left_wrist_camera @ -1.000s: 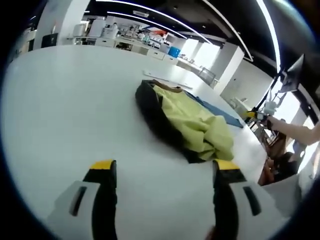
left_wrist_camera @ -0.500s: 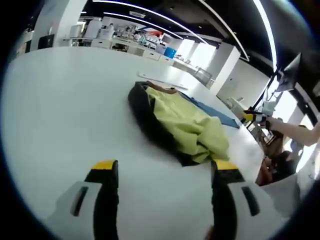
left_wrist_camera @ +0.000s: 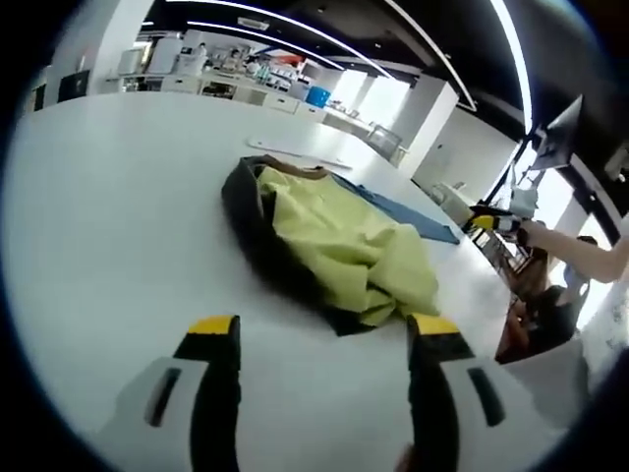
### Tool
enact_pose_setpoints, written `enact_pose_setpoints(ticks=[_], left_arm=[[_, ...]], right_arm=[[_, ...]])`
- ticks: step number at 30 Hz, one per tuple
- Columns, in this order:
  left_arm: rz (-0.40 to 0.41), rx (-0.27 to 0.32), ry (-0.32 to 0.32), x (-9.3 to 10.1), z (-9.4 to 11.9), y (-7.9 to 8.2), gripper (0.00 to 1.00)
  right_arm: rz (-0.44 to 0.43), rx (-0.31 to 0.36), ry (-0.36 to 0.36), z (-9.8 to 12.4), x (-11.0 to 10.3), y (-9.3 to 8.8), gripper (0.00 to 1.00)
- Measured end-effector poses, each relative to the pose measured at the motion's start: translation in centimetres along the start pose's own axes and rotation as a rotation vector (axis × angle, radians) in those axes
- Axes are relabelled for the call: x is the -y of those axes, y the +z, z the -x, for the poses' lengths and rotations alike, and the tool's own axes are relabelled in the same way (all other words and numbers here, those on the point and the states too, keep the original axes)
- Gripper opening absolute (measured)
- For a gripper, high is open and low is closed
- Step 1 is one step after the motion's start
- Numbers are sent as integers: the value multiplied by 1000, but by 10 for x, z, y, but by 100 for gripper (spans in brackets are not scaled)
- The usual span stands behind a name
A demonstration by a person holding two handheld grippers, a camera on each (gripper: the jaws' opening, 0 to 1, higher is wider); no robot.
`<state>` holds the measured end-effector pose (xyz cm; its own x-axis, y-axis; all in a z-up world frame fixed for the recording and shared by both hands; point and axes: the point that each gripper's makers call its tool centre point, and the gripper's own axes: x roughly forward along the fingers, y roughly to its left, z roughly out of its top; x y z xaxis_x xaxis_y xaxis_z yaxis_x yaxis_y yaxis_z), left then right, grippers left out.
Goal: Fold the garment on the visible template until the final outline fits inside the template.
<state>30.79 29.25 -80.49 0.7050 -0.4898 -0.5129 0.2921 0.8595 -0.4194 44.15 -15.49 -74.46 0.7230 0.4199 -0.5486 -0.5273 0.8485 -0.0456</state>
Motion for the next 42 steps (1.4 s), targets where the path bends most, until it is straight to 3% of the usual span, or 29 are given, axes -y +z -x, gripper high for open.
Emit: enact_pose_setpoints(ticks=[17,24,31,36,38,42], left_arm=[[33,-43,3,9,-35,-12,45],[-109,-88,27,12,-36,-21,35],[-162,-104,18,27,-44,-28,23],[-146,-96,38,24,-52,-27,7],[-99,-105,60,20,-53,-27,0],[-93,-74,40,22,-50,-20,0]], right_arm=[[-4,36,35,14,-30,3,93],[-33,39,51,18,-35,-6,92],[-59,36,54,19,-39,-12,91],[-65,32,60,20,-42,-14,91],[-64,28,62,20,-43,-15,91],[-75,33,67,21,-47,-16,90]])
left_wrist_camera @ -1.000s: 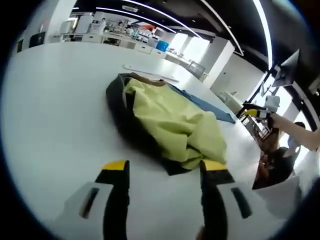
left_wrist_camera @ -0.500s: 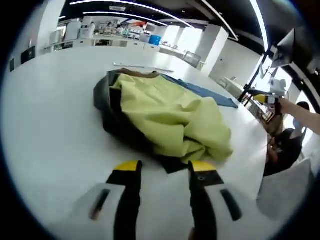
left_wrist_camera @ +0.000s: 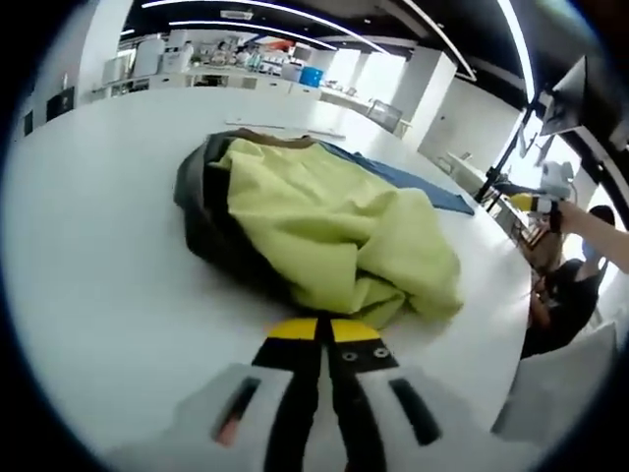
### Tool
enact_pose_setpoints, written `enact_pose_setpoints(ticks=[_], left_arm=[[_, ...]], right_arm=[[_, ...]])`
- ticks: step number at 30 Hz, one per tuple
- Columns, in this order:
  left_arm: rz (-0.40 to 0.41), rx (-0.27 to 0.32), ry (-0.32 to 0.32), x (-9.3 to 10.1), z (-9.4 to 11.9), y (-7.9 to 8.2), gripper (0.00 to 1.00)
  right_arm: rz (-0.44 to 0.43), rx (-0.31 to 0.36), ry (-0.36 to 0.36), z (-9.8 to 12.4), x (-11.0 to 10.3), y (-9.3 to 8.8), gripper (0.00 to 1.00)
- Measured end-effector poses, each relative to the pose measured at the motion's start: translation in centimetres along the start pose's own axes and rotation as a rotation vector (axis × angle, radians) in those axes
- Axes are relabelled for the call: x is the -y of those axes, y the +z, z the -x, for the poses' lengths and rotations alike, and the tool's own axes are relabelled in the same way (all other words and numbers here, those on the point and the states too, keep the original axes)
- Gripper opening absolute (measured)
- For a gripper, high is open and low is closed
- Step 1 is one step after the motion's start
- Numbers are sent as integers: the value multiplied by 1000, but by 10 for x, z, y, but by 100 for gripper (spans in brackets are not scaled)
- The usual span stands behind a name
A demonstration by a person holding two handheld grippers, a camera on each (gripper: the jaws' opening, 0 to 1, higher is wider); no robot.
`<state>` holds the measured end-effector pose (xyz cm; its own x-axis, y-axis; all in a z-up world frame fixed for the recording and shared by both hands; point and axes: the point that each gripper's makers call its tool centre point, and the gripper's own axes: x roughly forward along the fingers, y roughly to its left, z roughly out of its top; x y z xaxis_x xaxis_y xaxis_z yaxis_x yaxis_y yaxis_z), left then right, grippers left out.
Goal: Fold the garment on the visible template until the final outline fits inside the template.
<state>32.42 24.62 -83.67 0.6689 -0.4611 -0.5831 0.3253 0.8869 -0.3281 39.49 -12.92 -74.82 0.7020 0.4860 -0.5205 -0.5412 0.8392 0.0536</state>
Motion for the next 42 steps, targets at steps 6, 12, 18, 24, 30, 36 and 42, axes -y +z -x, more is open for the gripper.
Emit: enact_pose_setpoints(ticks=[6,12,18,24,30,36,42], left_arm=[[38,70,-65,8,7,23,0],[42,143,-115,17,10,59,0],[6,189,-144,19,-1,99,0],[-14,173,-167,20,-30,122,0],[2,117,-172,25,-59,113,0],[-31,62,-168,26,-74,95,0],[-52,33,-148,21,-79,85,0]], right_arm=[[-7,-8,23,-4,-10,-5,88],[-7,1,42,-6,-20,-1,88],[-8,2,49,-6,-21,-1,88],[-4,-13,44,-2,-20,-7,87],[-27,-15,26,6,-14,-15,87],[-51,-1,17,12,-16,-17,87],[-59,0,24,9,-20,-18,88]])
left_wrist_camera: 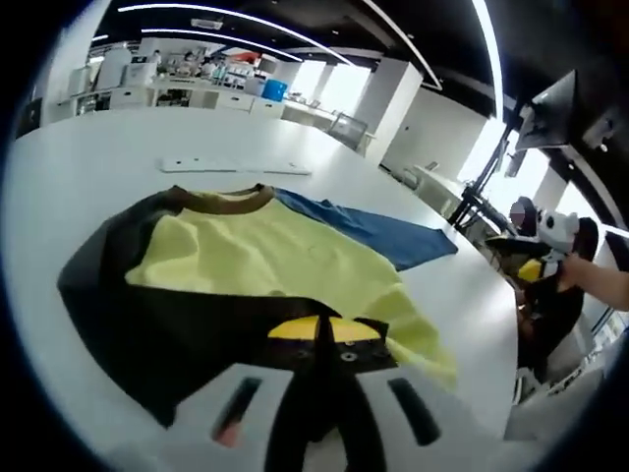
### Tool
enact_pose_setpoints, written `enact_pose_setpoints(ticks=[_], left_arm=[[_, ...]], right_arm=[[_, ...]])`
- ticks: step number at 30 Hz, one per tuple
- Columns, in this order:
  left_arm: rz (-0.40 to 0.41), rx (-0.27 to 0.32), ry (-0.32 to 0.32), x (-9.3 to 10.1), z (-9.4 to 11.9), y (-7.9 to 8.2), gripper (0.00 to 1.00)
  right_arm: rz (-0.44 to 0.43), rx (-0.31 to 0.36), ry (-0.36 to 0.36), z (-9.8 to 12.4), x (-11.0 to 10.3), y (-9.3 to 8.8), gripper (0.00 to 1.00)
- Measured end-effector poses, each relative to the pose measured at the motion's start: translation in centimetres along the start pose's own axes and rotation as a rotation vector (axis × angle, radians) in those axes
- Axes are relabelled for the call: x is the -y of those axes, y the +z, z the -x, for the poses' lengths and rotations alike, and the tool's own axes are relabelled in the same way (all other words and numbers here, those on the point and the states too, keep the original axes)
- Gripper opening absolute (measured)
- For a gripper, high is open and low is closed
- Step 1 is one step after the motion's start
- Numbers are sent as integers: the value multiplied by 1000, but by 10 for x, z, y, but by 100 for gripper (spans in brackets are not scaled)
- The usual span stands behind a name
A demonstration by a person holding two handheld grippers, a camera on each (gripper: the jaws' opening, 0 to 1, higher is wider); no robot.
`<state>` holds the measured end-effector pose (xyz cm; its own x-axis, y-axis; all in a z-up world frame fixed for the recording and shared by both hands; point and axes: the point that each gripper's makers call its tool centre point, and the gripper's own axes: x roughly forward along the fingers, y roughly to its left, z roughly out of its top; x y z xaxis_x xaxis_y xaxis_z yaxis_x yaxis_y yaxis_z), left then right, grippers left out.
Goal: Fold the garment on the visible template until the final outline fits inside the template.
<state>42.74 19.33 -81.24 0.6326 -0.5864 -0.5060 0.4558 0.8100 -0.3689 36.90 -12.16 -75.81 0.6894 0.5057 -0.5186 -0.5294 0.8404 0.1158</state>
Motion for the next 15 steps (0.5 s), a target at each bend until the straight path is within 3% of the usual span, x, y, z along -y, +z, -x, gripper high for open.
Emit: enact_pose_setpoints(ticks=[3,7,10,15], left_arm=[[-39,-23,10,0,-2,-5,0],[-25,-28,5,3,1,-4,1],[-27,-29,-4,5,3,-2,7],[-110,-26,7,10,14,1,20]], right_arm=[[5,-1,18,-4,-4,0,89],[19,-18,78,-8,-17,1,94],[40,-30,94,-9,-20,1,95],[53,-42,99,-11,-22,3,95]])
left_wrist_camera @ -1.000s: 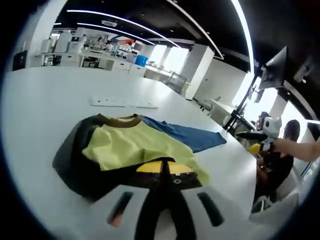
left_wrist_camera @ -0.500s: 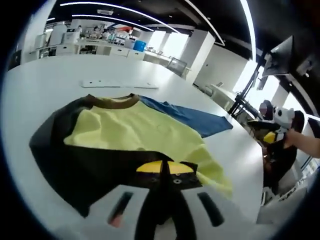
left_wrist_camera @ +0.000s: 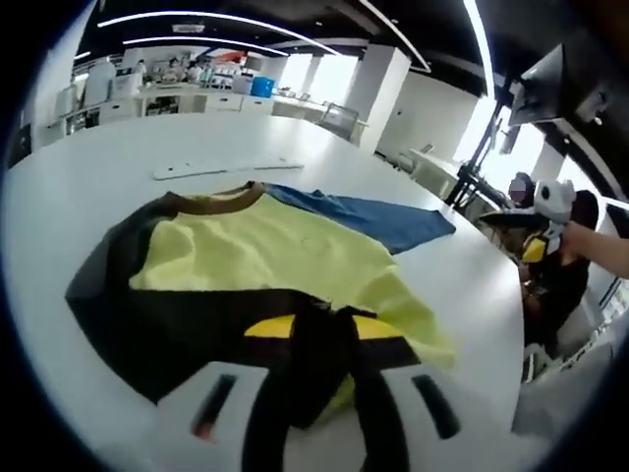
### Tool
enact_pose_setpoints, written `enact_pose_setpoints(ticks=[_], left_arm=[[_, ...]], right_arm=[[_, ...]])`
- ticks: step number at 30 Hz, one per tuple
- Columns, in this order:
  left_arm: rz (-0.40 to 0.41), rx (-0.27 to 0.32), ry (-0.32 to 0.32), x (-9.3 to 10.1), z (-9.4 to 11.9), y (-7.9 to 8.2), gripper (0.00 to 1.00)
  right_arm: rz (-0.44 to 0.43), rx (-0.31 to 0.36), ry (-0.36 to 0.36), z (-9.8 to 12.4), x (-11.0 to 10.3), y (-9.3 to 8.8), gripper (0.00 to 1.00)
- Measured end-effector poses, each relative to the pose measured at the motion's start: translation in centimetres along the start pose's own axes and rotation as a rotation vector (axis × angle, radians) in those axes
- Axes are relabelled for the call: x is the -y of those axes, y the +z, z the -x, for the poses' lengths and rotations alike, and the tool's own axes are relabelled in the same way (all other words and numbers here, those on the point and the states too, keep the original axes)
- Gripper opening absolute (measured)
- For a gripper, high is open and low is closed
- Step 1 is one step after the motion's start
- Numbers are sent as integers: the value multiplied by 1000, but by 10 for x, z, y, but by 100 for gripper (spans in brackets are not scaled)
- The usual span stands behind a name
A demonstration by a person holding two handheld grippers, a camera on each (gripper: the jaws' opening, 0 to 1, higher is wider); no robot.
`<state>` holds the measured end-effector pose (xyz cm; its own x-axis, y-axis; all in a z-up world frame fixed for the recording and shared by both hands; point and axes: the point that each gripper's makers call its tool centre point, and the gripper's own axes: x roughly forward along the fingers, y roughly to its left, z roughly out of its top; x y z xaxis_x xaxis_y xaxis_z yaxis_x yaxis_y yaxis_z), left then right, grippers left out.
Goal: Fold the garment on the visible template until the final outline fits inside the template.
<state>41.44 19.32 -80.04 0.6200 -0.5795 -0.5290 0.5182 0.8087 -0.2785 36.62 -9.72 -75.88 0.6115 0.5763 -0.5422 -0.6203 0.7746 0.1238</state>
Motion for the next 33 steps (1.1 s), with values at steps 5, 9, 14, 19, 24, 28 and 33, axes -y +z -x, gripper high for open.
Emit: enact_pose_setpoints(ticks=[5,9,14,19,24,28,33], left_arm=[[-131,-3,49,3,12,1,32],[-188,17,79,7,20,7,37],[-263,53,97,17,30,13,33],[-320,59,89,28,31,14,30],[-318,44,66,33,21,9,27],[-330,22,57,40,12,3,20],[-356,0,98,34,3,-3,20]], right_arm=[[-8,2,6,-4,-2,0,95],[-8,-3,16,-5,-7,-2,94],[-13,-8,23,-5,-10,-5,94],[-21,-9,24,-5,-10,-6,94],[-27,-5,24,-5,-9,-5,93],[-40,2,34,-6,-12,-4,93],[-40,-5,35,-6,-13,-8,94]])
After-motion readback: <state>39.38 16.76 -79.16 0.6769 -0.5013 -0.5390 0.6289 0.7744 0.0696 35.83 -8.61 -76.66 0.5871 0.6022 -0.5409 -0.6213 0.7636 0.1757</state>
